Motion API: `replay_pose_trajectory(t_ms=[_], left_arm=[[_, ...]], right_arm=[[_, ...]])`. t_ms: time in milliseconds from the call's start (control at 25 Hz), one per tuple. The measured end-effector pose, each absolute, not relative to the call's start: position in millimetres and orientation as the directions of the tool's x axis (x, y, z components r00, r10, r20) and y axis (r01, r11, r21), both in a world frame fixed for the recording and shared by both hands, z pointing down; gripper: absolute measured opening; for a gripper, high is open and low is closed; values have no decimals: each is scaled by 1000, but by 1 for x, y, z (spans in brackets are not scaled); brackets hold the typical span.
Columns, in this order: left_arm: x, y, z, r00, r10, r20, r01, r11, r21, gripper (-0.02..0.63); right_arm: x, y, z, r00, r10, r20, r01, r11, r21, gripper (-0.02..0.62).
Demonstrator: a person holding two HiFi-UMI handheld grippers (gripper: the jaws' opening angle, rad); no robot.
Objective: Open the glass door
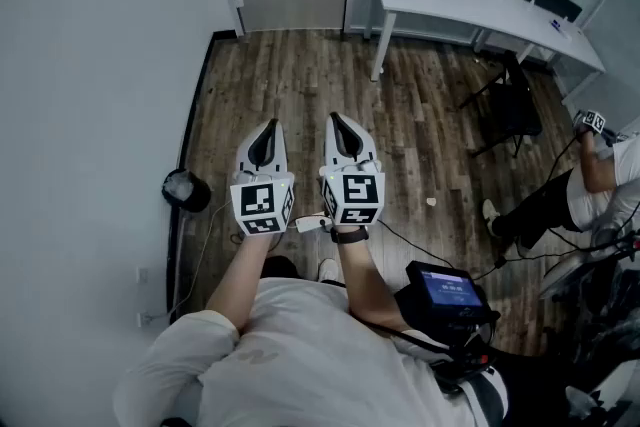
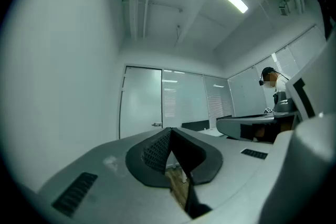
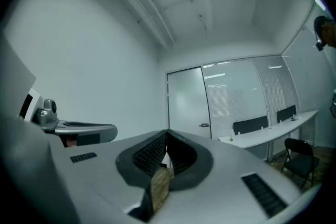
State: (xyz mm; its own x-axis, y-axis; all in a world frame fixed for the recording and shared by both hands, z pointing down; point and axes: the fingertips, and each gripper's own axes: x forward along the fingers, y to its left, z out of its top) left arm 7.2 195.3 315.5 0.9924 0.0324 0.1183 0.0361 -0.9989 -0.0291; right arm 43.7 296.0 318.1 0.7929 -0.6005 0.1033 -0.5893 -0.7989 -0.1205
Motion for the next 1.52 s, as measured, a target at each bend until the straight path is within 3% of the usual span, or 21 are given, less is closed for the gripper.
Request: replay_pose_trajectory(t_ms=[560,880,1080,1240,1520], left_arm=[[59,94,336,995,15,94,8,-997,75,3],[89,67,333,978,184,93,180,-982,54,3],[103,51,345,977,186,102,175,-978,111,3],[119,77,360,955,262,141,247,-963,111,3],[166,88,361,961,242,137,230,-968,97,2]], right_arm=[[91,204,334,802,-581,141,-573,-814,-96,3],[107,169,317,853,-511,108,-511,-859,-26,3],[114,165,324,886,-441,141,-448,-894,16,3],[136,165,328,880,-452,147,-459,-888,16,3],[164,164,336,868,-480,127,-488,-871,45,3]])
